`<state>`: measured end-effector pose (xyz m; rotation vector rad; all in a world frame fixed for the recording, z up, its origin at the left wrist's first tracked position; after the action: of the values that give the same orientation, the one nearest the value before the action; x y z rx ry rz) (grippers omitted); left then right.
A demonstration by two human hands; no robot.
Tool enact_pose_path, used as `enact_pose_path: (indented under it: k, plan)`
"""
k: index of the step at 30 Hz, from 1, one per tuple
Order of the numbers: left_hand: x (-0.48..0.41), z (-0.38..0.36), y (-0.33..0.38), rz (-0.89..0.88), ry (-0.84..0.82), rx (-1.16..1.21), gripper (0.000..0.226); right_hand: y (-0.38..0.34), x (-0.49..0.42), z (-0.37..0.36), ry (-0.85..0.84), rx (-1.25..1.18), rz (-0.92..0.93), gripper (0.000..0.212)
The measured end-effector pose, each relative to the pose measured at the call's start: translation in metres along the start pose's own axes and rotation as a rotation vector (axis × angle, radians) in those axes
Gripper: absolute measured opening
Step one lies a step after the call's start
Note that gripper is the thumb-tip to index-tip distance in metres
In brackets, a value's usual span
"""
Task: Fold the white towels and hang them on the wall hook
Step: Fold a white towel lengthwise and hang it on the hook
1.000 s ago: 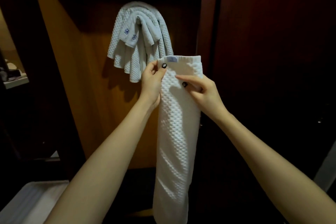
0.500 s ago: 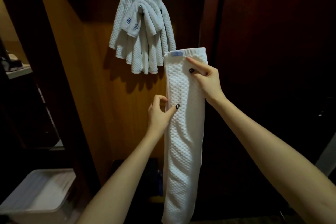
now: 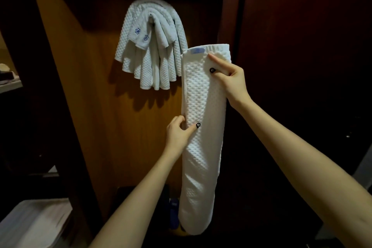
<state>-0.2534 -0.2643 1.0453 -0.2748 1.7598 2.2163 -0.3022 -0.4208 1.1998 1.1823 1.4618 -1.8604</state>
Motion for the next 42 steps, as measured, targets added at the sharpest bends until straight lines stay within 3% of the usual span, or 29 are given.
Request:
enact_pose_path:
  k: [6,13,18,20,22,26,30,36,40,42]
  plan:
    - [0.011,0.002,0.011,0.004,-0.079,0.314,0.032,0.004,-0.018,0.007,-0.018,-0.055,-0.047,0.047]
    - [0.022,0.017,0.038,-0.177,0.055,0.194,0.016,0.007,-0.024,0.01,0.006,-0.124,-0.051,0.044]
    - [0.02,-0.002,0.039,0.037,-0.247,0.499,0.037,0.004,-0.032,0.017,0.055,-0.23,-0.083,0.04]
    - [0.021,-0.009,0.041,0.036,-0.305,0.462,0.02,0.005,-0.031,0.016,0.055,-0.269,-0.11,0.04]
    - [0.021,-0.006,0.044,-0.019,-0.263,0.36,0.005,0.005,-0.028,0.015,0.056,-0.299,-0.142,0.037]
    - [0.011,0.005,0.036,-0.033,-0.098,0.165,0.023,0.0,-0.027,0.009,-0.008,-0.334,-0.171,0.036]
    - [0.01,-0.002,0.039,-0.006,-0.265,0.249,0.007,-0.004,-0.028,0.009,-0.053,-0.35,-0.187,0.036]
    - [0.01,0.004,0.049,-0.128,-0.163,0.18,0.02,-0.002,-0.03,0.03,0.014,-0.262,-0.228,0.034]
    - [0.014,0.01,0.059,-0.218,-0.112,0.171,0.007,-0.004,-0.03,0.044,0.061,-0.138,-0.19,0.035]
    - [0.014,0.008,0.064,-0.2,-0.2,0.208,0.032,-0.003,-0.027,0.047,0.072,-0.106,-0.194,0.036]
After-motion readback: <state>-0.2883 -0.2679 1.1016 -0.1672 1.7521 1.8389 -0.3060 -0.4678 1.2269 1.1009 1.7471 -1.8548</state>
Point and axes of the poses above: each hand's wrist, its own x-axis away from the middle knuckle, its own z-axis out of the back of the hand, y = z × x, the point moved 8 cm from there along -x, towards the middle knuckle, and after that the axes turned 12 degrees about z, right-handed, at the moved point
